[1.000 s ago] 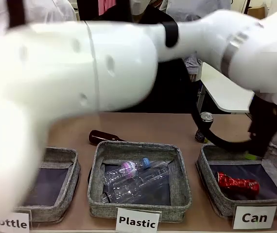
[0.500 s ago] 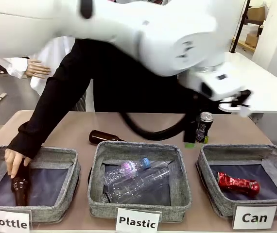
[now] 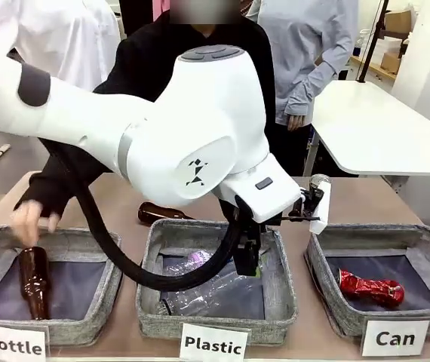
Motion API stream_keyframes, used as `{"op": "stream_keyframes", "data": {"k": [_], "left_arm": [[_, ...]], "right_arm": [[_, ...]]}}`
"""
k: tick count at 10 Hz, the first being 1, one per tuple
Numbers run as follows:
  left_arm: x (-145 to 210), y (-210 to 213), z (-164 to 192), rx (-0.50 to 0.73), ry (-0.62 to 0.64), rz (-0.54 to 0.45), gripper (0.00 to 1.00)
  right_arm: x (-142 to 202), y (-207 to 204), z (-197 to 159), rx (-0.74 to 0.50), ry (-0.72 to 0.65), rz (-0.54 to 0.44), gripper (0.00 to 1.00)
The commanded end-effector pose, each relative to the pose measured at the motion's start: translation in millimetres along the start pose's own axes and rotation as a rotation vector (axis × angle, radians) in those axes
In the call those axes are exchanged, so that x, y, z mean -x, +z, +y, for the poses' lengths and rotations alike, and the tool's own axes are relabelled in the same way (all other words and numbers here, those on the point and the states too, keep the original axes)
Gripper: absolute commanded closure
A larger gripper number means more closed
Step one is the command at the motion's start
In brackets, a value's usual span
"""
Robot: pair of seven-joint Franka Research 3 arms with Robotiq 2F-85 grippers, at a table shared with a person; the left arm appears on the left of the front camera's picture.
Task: Sort the can waste into the basket.
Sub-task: Pick up the can waste from the table and place it in the right Fabric basket.
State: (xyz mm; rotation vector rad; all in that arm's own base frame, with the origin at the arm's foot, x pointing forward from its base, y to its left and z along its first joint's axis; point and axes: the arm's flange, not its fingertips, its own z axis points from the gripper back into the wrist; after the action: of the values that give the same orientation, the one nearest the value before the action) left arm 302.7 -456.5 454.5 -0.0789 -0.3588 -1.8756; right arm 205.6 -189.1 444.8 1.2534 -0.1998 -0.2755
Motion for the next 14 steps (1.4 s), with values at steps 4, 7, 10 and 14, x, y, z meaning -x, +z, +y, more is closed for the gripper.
{"op": "stream_keyframes", "data": {"k": [4,7,10,14], "left_arm": [[30,39,14,-0.017,0.081,0.039,0.0],[125,114,-1,0.121,0.279,0.015,0.0],[249,146,-35,0.218,0.716,-0.49,0.0],[400,116,-119,0.338,1.481,-1.077,0.0]], "right_arm": [[-1,-8,1,-0.014,-0.036,-0.015,0.0],[3,-70,28,-0.08,-0.083,-0.133,0.0],[16,-143,56,-0.11,-0.155,0.026,0.0],[16,-221,63,-0.089,-0.286,0.151,0.0]]}}
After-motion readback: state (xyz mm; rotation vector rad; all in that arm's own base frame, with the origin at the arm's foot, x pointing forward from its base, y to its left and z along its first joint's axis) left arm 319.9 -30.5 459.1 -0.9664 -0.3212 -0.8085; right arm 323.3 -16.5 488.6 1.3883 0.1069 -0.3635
